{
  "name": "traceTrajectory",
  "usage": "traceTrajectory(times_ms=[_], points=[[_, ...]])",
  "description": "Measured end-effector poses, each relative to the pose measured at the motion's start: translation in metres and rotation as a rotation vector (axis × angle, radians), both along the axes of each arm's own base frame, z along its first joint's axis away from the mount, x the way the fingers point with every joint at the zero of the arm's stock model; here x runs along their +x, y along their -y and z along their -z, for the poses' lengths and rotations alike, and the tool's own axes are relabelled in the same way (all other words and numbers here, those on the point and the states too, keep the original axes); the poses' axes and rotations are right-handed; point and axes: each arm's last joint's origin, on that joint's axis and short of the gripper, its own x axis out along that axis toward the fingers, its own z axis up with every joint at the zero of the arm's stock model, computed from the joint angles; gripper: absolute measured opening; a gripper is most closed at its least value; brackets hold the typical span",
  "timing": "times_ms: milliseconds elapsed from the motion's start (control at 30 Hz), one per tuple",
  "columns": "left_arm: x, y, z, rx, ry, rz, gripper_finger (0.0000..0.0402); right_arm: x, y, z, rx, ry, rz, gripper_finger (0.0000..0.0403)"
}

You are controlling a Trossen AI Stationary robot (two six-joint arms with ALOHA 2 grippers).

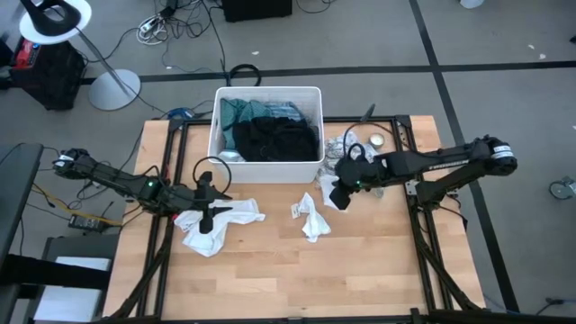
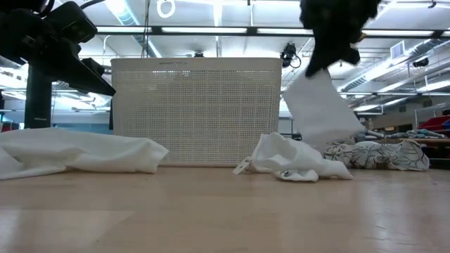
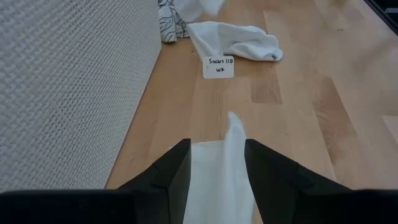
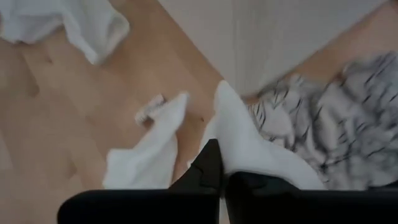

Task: Sort clothes
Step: Put the white sock into the white laundry bin

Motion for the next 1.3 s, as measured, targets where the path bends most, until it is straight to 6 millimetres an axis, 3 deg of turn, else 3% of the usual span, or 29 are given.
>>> traceTrajectory(times_ms=[333, 500, 800, 1300], points=[[0.0, 0.0, 0.0, 0.004, 0.0, 0.002, 0.0156, -0.001, -0.007, -0.101, -0.19, 0.178, -0.061, 0.0001], [0.0, 0.0, 0.0, 0.004, 0.0, 0.002, 0.0156, -0.003, -0.003, -0.139, -0.287, 0.263, -0.075, 0.0001], [0.0, 0.0, 0.0, 0.003, 0.0, 0.002, 0.0156, 0.029, 0.023, -0.173, -0.419, 0.27, -0.082, 0.0001], [0.0, 0.0, 0.0, 0.005, -0.005, 0.002, 0.0156, 0.137, 0.086, -0.189, -0.448, 0.354, -0.218, 0.0001]])
